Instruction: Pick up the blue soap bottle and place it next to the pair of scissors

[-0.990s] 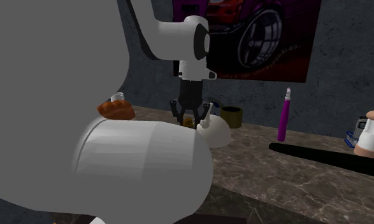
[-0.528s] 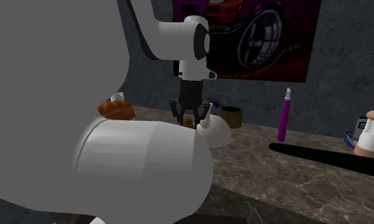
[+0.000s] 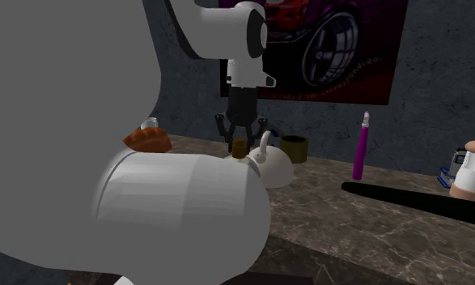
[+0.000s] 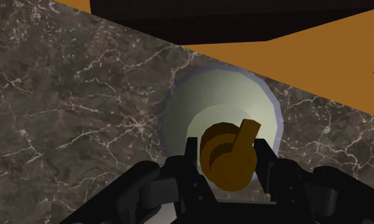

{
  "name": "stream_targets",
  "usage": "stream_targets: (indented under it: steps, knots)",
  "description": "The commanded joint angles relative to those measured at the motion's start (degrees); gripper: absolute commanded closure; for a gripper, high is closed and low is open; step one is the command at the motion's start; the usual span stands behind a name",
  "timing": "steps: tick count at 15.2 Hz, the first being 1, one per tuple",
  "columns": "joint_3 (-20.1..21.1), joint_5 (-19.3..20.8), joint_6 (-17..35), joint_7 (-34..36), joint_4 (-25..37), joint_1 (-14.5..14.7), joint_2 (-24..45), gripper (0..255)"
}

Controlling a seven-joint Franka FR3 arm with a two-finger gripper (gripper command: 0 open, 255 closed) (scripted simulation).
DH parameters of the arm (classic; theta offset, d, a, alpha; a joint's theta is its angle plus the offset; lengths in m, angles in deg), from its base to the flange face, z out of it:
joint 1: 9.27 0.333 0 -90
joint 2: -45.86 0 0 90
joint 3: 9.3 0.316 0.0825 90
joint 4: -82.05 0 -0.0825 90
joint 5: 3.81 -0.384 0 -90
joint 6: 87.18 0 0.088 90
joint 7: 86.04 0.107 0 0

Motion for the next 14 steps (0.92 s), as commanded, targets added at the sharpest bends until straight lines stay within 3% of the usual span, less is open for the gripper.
stream_targets:
  steps: [1,14]
  knots:
    - [0.11,0.05,-1.75,0.13,1.13,-0.02,-0.62,255]
    - [0.73,0.06,-12.28,0.74,9.29,0.05,-3.01,255]
